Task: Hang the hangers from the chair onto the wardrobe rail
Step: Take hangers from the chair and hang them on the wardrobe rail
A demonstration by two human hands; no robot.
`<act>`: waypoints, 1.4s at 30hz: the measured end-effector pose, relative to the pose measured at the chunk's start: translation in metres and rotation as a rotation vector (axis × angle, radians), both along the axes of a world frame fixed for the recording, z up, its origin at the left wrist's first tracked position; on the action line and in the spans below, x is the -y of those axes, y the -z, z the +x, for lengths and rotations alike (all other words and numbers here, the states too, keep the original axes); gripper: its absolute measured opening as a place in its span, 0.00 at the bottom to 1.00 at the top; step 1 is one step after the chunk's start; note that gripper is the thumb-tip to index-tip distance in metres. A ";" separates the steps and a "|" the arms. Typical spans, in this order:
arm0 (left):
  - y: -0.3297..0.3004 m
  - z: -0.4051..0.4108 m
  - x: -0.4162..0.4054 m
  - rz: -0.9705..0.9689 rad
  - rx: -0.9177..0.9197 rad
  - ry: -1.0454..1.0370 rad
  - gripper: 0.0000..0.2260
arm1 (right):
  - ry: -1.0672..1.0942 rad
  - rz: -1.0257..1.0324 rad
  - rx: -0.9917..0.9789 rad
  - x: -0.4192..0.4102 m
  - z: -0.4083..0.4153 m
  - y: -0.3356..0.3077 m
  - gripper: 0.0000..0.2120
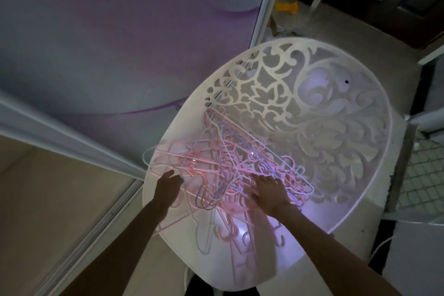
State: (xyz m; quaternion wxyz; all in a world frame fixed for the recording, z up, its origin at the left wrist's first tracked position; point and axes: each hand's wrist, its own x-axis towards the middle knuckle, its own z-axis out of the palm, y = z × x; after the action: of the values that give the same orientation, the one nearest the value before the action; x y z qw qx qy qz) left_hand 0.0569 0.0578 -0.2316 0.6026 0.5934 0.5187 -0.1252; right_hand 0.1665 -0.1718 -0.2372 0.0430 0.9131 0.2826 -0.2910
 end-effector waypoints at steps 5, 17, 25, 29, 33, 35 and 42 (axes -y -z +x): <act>0.019 -0.003 0.004 0.088 0.132 -0.129 0.08 | -0.006 0.247 0.023 0.013 0.002 0.010 0.33; 0.006 0.007 0.018 0.226 0.204 0.103 0.08 | 0.001 0.517 0.116 0.040 0.010 -0.029 0.26; 0.006 0.003 0.014 -0.017 0.130 0.005 0.10 | 0.300 0.733 0.196 0.037 0.029 -0.051 0.18; -0.012 0.009 0.024 0.010 0.293 0.057 0.07 | 0.293 0.757 0.187 0.038 0.023 -0.066 0.19; -0.021 0.016 0.023 0.067 0.320 0.139 0.08 | 0.311 0.752 0.181 0.041 0.014 -0.084 0.23; -0.017 0.015 0.017 0.136 0.264 0.162 0.06 | 0.314 0.751 0.170 0.044 0.013 -0.092 0.21; -0.008 -0.005 -0.002 0.146 0.286 -0.040 0.07 | 0.315 0.723 0.178 0.065 0.017 -0.105 0.10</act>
State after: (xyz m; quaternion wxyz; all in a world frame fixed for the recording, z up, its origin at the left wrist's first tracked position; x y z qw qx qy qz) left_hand 0.0515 0.0597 -0.2237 0.6281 0.6367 0.4471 0.0106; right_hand 0.1838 -0.2364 -0.1321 -0.3018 0.9230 0.2186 -0.0956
